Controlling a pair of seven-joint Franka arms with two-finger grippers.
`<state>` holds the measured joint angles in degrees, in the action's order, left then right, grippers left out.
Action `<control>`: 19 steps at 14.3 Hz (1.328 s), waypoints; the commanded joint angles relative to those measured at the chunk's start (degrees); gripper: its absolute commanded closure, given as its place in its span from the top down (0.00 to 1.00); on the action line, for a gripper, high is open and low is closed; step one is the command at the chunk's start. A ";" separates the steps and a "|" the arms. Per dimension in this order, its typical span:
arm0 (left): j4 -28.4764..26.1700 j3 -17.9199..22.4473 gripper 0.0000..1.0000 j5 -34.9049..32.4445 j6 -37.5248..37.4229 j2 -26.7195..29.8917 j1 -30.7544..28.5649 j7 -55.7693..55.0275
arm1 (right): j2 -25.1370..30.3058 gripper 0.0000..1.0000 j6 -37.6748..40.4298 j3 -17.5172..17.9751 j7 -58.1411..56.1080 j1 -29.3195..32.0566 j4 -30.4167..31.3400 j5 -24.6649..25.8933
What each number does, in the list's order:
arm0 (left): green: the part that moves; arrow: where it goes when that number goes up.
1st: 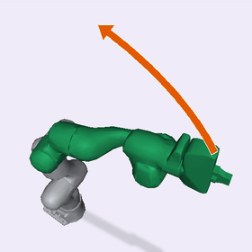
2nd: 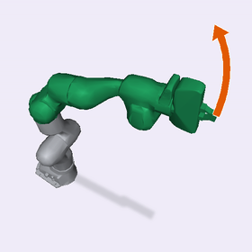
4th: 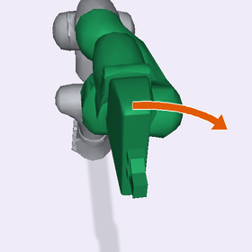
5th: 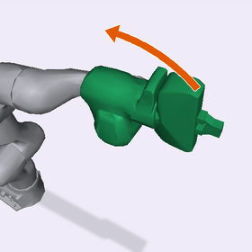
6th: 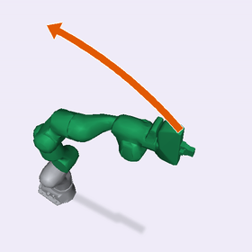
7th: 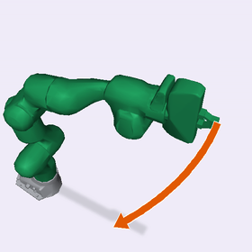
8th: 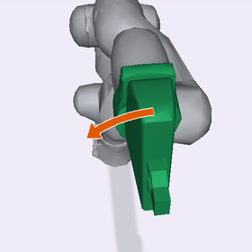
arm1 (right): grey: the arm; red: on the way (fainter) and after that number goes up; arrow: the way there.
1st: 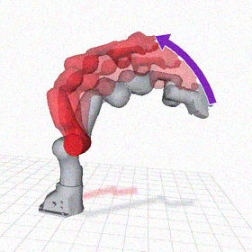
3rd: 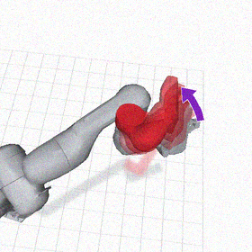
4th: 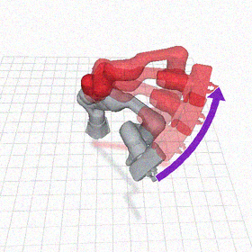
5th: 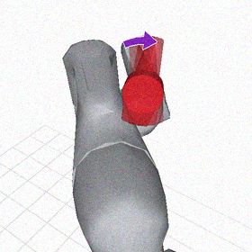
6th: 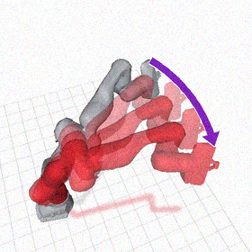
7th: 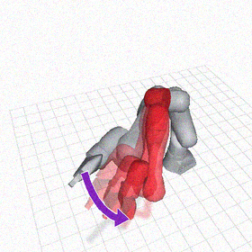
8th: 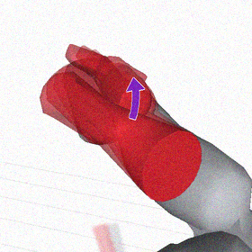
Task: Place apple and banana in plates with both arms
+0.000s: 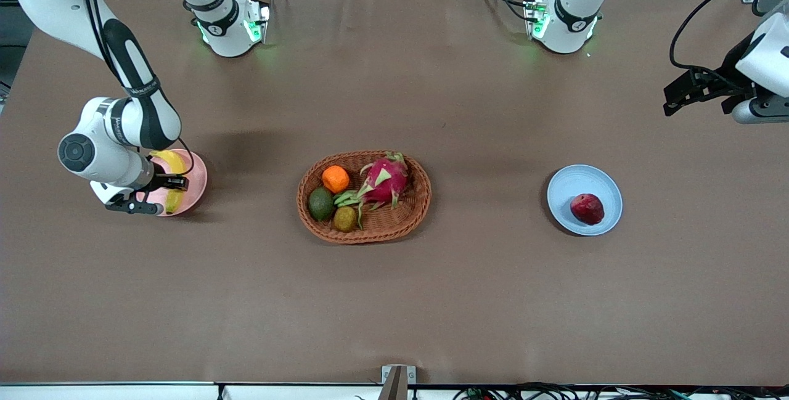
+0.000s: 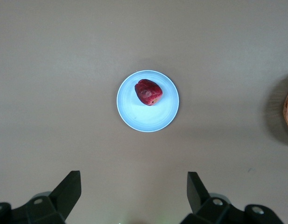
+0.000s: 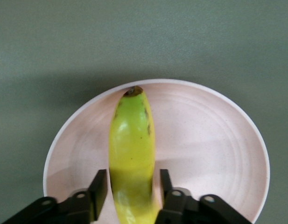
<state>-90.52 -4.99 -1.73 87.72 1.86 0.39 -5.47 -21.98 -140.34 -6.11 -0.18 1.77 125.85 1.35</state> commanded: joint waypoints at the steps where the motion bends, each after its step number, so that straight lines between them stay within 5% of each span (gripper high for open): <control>1: -0.36 0.15 1.00 0.94 -0.09 0.69 -0.30 1.08 | 1.49 1.00 -0.02 0.31 1.85 0.25 0.45 0.24; 7: -0.27 0.24 1.00 0.94 -0.09 0.69 -0.39 1.08 | 8.70 1.00 10.14 0.22 2.03 0.52 -4.80 0.24; 14: -0.09 0.33 1.00 0.94 -0.27 1.04 -0.39 1.17 | 11.52 1.00 33.96 0.04 4.75 0.52 -27.12 0.15; 19: -0.09 0.59 1.00 0.94 -1.06 2.09 -0.48 1.17 | 11.43 1.00 44.17 0.48 4.40 -0.44 -41.98 0.32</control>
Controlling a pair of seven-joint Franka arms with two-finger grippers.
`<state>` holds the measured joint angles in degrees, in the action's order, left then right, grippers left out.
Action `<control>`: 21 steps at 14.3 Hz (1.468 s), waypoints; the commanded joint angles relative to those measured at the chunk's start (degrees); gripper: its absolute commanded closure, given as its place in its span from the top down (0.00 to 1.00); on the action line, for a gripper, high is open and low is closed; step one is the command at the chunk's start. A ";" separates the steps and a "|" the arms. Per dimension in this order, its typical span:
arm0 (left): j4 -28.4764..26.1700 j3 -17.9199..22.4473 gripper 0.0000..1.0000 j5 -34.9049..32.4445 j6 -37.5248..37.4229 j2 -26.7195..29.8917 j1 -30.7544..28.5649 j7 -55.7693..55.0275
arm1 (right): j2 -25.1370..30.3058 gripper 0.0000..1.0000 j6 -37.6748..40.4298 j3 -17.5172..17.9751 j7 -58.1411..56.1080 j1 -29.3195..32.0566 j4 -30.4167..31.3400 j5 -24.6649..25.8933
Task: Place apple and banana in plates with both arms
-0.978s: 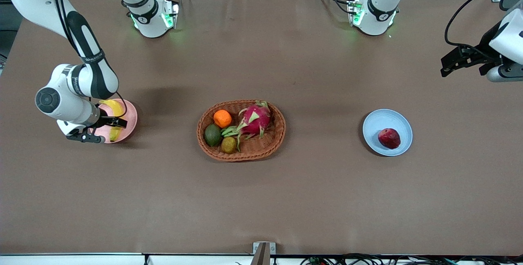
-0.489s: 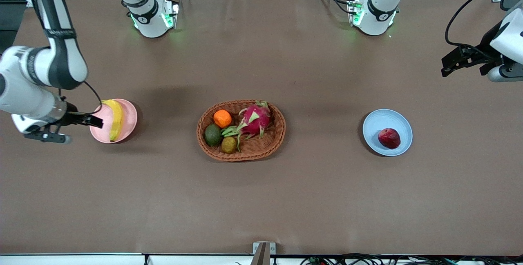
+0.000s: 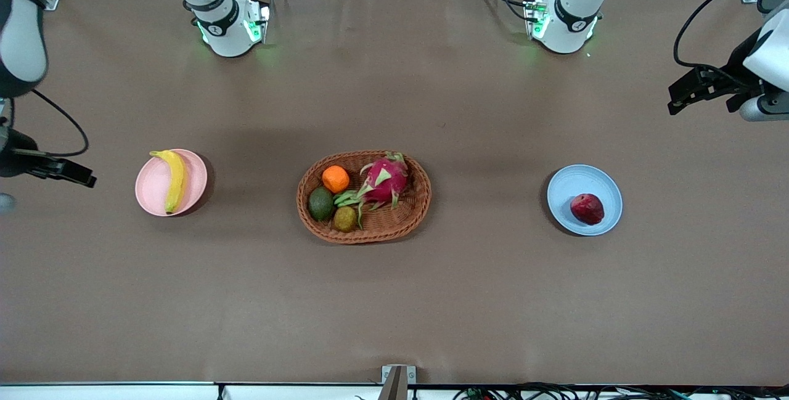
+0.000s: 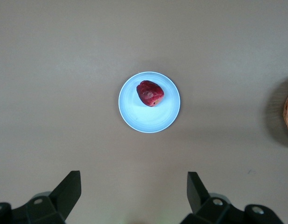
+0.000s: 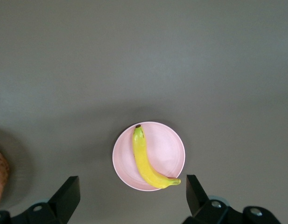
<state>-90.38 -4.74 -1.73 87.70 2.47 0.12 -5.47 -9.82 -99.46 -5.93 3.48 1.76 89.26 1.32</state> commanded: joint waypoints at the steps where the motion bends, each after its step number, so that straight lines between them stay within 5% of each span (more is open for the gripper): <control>1: -0.33 0.34 1.00 0.94 -1.21 2.09 -0.21 1.25 | -0.82 1.00 4.18 0.31 0.22 -0.44 -8.19 0.26; 11: 0.02 0.34 1.00 0.76 -1.39 1.83 -0.21 1.34 | 0.93 1.00 8.05 0.48 0.30 0.09 -12.88 0.00; 16: 0.38 0.34 1.00 0.32 -1.48 1.83 -0.21 0.99 | 2.79 1.00 8.49 5.67 -1.72 3.87 -12.09 0.79; 21: 0.55 0.34 1.00 0.24 -3.32 1.83 -0.12 1.26 | 9.63 1.00 5.33 5.49 -1.81 4.05 -1.82 0.26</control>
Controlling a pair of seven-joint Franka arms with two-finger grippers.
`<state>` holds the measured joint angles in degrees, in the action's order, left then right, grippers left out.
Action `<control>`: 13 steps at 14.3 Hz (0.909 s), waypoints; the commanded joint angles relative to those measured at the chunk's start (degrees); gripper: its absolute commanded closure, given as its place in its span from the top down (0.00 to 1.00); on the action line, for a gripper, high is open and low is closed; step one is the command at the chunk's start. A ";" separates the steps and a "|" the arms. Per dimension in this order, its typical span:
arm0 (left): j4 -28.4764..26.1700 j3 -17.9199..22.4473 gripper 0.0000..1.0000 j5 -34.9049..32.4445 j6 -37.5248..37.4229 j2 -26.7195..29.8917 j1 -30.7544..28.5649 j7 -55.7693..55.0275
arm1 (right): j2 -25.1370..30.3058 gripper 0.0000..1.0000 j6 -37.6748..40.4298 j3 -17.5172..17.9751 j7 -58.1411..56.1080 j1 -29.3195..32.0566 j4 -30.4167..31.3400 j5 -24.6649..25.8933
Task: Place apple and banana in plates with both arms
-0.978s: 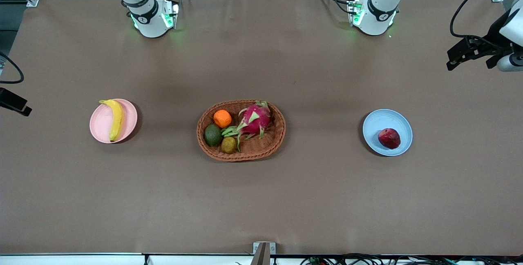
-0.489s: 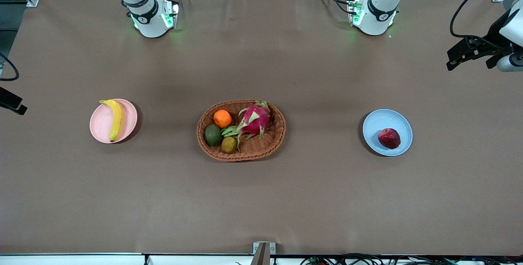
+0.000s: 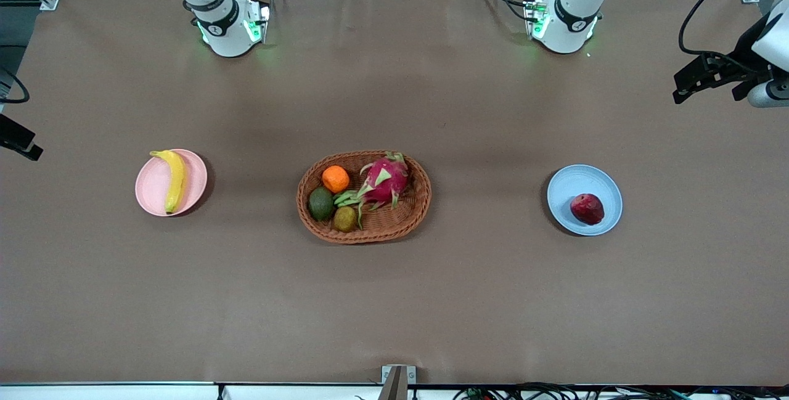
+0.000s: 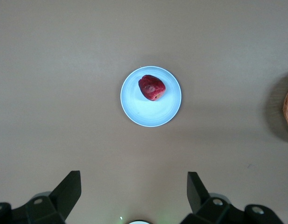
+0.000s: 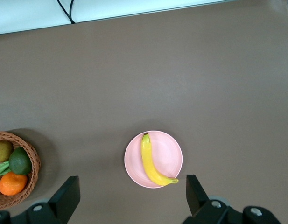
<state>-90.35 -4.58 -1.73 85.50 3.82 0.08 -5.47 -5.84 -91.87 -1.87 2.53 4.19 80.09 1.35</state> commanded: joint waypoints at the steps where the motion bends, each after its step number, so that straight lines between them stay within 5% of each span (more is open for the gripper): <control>1: 0.61 0.19 1.00 0.24 -1.12 0.31 -0.08 1.25 | 6.19 1.00 -2.00 1.43 -1.21 1.61 7.79 0.23; 13: 1.67 -0.17 1.00 0.24 -1.21 0.23 0.01 1.16 | 5.67 1.00 -2.35 1.61 -4.55 1.43 7.01 0.85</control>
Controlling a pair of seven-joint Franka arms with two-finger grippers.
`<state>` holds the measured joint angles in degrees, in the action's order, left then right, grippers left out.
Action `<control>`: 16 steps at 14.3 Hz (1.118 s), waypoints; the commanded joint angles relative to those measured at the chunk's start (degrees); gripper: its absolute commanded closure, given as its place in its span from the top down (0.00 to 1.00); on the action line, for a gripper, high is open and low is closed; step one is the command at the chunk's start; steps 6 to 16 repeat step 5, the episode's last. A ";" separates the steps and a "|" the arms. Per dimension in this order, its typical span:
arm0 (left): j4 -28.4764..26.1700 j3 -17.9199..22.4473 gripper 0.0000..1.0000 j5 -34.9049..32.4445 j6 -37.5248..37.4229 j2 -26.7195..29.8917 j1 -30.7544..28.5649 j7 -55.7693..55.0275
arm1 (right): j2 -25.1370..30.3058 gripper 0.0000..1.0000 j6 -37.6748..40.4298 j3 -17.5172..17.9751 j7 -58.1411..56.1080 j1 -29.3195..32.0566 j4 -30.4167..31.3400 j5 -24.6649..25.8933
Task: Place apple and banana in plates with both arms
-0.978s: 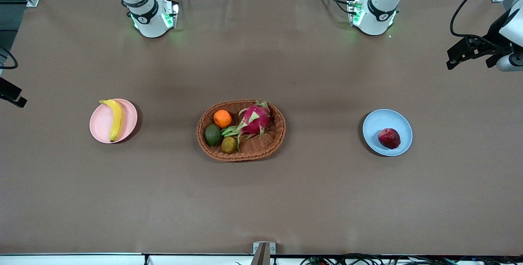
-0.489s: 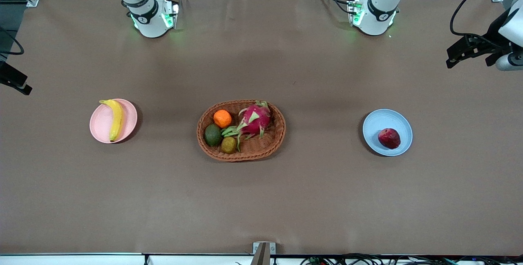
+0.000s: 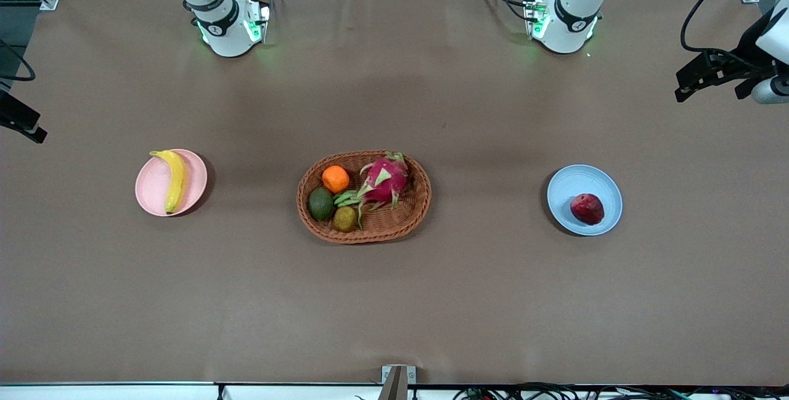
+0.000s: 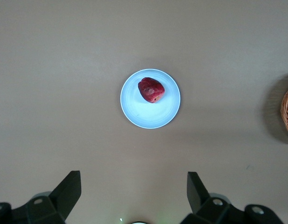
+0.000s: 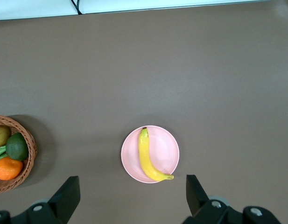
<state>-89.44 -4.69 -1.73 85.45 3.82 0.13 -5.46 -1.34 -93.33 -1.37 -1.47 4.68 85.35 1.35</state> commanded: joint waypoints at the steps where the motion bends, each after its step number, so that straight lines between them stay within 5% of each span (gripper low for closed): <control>1: 0.76 -0.05 1.00 0.24 -1.16 0.22 -0.04 1.16 | 1.07 1.00 -0.89 1.19 -0.55 0.94 1.75 0.85; 16: 0.76 -0.05 1.00 0.24 -1.16 0.22 -0.04 1.16 | 0.90 1.00 -1.60 1.19 -0.64 0.59 1.83 0.85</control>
